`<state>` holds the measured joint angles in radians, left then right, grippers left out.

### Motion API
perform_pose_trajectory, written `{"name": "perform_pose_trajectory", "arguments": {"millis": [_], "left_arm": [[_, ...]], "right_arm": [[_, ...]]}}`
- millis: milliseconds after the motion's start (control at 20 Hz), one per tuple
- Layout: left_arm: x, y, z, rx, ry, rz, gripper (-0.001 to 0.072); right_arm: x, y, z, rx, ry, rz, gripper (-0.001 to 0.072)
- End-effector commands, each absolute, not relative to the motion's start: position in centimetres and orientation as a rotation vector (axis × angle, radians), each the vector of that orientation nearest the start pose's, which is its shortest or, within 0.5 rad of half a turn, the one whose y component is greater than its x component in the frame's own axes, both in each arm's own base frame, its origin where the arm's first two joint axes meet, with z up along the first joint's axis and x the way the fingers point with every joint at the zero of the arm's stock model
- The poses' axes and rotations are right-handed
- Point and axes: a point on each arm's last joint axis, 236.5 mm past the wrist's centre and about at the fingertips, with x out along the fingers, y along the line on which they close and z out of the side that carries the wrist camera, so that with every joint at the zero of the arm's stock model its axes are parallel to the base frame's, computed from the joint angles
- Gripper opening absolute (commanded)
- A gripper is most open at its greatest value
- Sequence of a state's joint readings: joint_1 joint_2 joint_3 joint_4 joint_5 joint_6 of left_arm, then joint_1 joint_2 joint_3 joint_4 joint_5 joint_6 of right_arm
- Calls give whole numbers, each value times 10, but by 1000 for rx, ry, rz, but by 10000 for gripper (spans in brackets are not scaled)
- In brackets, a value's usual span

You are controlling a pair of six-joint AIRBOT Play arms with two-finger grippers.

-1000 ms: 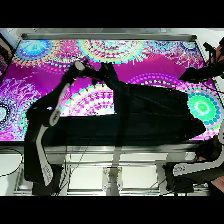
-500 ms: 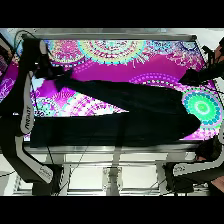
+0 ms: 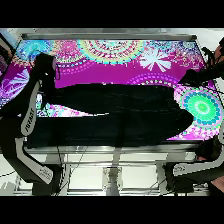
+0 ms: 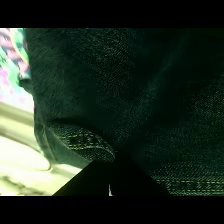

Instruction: Fold the clothes and pants, and hang the long-sleeved shirts on hangers.

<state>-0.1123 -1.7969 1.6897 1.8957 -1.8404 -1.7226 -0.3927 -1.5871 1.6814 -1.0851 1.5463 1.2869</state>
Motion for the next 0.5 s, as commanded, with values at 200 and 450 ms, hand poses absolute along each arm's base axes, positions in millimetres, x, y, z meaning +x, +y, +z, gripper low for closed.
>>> {"name": "perform_pose_trajectory", "arguments": {"millis": [200,450], "left_arm": [[347,64,-6,396,1927,312,598],[349,145,31,207,1737,544,599]], "right_arm": [[448,-78,40,369,1272,180,337],[446,-77,8,410,1351,191,338]]}}
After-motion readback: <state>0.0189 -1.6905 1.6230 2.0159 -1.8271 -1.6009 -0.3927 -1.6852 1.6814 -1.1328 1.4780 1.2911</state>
